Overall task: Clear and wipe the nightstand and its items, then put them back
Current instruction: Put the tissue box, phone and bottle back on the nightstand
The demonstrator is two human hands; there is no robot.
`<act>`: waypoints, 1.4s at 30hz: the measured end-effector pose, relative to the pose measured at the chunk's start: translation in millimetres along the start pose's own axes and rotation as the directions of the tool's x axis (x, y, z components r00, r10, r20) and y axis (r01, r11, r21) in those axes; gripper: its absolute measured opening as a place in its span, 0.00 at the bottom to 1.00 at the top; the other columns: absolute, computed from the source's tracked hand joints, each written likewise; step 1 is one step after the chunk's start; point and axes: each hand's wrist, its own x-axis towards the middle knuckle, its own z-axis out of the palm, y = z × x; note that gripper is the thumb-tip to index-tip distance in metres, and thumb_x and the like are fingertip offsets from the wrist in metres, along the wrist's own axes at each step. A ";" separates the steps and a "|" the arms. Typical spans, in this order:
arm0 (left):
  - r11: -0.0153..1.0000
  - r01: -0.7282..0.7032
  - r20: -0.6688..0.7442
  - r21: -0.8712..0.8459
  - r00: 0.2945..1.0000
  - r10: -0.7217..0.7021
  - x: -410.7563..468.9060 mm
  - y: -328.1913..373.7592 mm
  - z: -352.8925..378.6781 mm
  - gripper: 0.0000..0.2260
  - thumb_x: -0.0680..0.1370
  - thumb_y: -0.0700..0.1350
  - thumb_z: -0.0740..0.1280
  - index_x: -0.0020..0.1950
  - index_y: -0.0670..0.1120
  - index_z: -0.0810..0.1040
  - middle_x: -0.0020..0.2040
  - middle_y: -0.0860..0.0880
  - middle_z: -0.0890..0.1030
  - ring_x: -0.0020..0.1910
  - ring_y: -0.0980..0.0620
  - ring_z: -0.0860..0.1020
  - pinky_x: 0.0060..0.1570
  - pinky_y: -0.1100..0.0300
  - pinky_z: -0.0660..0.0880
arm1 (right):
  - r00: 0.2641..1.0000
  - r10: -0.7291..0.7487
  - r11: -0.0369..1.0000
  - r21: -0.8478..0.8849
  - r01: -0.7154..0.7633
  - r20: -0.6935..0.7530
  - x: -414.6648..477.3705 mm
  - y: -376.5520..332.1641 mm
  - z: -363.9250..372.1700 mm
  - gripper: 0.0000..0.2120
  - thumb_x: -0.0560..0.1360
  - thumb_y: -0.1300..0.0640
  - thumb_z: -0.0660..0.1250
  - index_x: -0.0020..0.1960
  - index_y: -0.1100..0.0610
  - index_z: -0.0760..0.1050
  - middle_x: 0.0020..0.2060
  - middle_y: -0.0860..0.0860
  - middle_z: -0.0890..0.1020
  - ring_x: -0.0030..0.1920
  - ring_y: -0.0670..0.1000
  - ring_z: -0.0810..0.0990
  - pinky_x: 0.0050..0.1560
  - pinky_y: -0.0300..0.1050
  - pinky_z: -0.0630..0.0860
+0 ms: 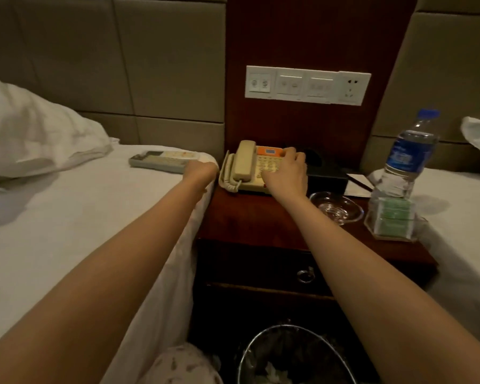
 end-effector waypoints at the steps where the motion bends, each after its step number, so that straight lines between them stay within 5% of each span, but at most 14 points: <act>1: 0.998 0.016 0.001 -0.056 1.000 -0.016 7.2 -5.7 -8.8 0.22 0.76 0.37 0.59 0.71 0.41 0.65 0.66 0.43 0.70 0.57 0.46 0.73 0.48 0.56 0.72 | 0.999 -0.018 1.000 0.005 0.018 0.035 3.9 -9.8 9.7 0.29 0.72 0.55 0.68 0.69 0.60 0.61 0.66 0.57 0.65 0.66 0.58 0.67 0.62 0.52 0.69; 8: 0.943 0.052 -0.095 -0.329 0.992 -0.088 46.5 -28.8 -50.7 0.22 0.77 0.35 0.58 0.72 0.41 0.63 0.53 0.45 0.74 0.41 0.51 0.74 0.37 0.62 0.74 | 0.974 -0.141 0.982 0.148 0.115 0.176 36.0 -63.4 78.7 0.18 0.73 0.60 0.65 0.62 0.58 0.67 0.62 0.56 0.69 0.61 0.57 0.71 0.56 0.47 0.68; 12: 0.864 0.132 0.017 -0.487 0.990 -0.142 65.0 -33.9 -64.8 0.25 0.78 0.34 0.55 0.75 0.42 0.56 0.69 0.42 0.70 0.62 0.45 0.74 0.45 0.56 0.74 | 0.964 -0.147 0.973 0.205 0.102 0.220 63.9 -84.3 113.5 0.16 0.76 0.58 0.62 0.63 0.58 0.68 0.62 0.55 0.71 0.60 0.55 0.72 0.55 0.43 0.67; 18: 0.681 0.213 0.192 -0.701 0.975 -0.108 74.2 -42.0 -77.3 0.23 0.78 0.34 0.53 0.74 0.42 0.60 0.69 0.39 0.66 0.61 0.42 0.73 0.53 0.54 0.72 | 0.921 -0.169 0.978 0.174 0.113 0.352 96.4 -112.0 169.5 0.20 0.78 0.55 0.59 0.69 0.57 0.66 0.68 0.55 0.70 0.66 0.55 0.70 0.62 0.46 0.67; 23: 0.661 0.215 0.167 -0.719 0.976 -0.136 85.8 -43.6 -73.0 0.21 0.77 0.36 0.57 0.71 0.41 0.61 0.62 0.38 0.74 0.41 0.47 0.77 0.27 0.59 0.78 | 0.835 -0.183 0.983 0.115 0.144 0.520 110.7 -126.8 194.3 0.23 0.77 0.50 0.60 0.69 0.59 0.67 0.66 0.57 0.72 0.65 0.58 0.71 0.65 0.49 0.68; 26: 0.668 0.205 0.151 -0.715 0.979 -0.139 92.5 -44.9 -73.5 0.20 0.79 0.38 0.58 0.71 0.41 0.62 0.62 0.36 0.74 0.38 0.48 0.77 0.23 0.64 0.76 | 0.799 -0.173 0.984 0.069 0.163 0.576 114.6 -129.1 195.4 0.13 0.75 0.46 0.62 0.47 0.57 0.75 0.48 0.57 0.76 0.47 0.55 0.76 0.46 0.46 0.73; 29: 0.730 0.189 0.152 -0.657 0.981 -0.117 91.1 -42.1 -70.3 0.19 0.80 0.43 0.60 0.70 0.40 0.66 0.59 0.39 0.74 0.40 0.48 0.76 0.26 0.63 0.76 | 0.754 -0.096 0.994 0.109 0.033 0.650 114.2 -129.2 186.5 0.13 0.75 0.48 0.63 0.48 0.58 0.70 0.41 0.54 0.73 0.35 0.49 0.71 0.32 0.42 0.68; 33: 0.821 0.147 0.063 -0.551 0.989 -0.135 93.6 -38.4 -58.3 0.21 0.78 0.47 0.64 0.68 0.38 0.67 0.62 0.41 0.74 0.48 0.45 0.76 0.36 0.59 0.77 | 0.693 -0.051 0.982 0.163 -0.097 0.719 109.5 -129.6 177.9 0.17 0.75 0.48 0.65 0.57 0.59 0.70 0.49 0.56 0.73 0.45 0.54 0.74 0.52 0.49 0.75; 38: 0.718 0.152 0.058 -0.679 0.986 -0.155 93.3 -40.0 -62.4 0.19 0.81 0.45 0.57 0.70 0.40 0.66 0.59 0.38 0.76 0.35 0.49 0.75 0.26 0.60 0.77 | 0.616 0.046 0.950 0.156 -0.270 0.786 96.4 -135.3 175.1 0.14 0.72 0.47 0.68 0.36 0.55 0.70 0.30 0.52 0.72 0.29 0.47 0.69 0.31 0.39 0.62; 42: 0.707 0.142 0.075 -0.693 0.989 -0.125 83.0 -37.5 -62.3 0.20 0.80 0.42 0.57 0.71 0.40 0.64 0.57 0.38 0.75 0.47 0.44 0.77 0.39 0.57 0.76 | 0.640 0.091 0.874 0.247 -0.419 0.763 83.6 -127.6 171.7 0.14 0.71 0.45 0.65 0.36 0.54 0.71 0.29 0.51 0.71 0.26 0.47 0.67 0.28 0.39 0.62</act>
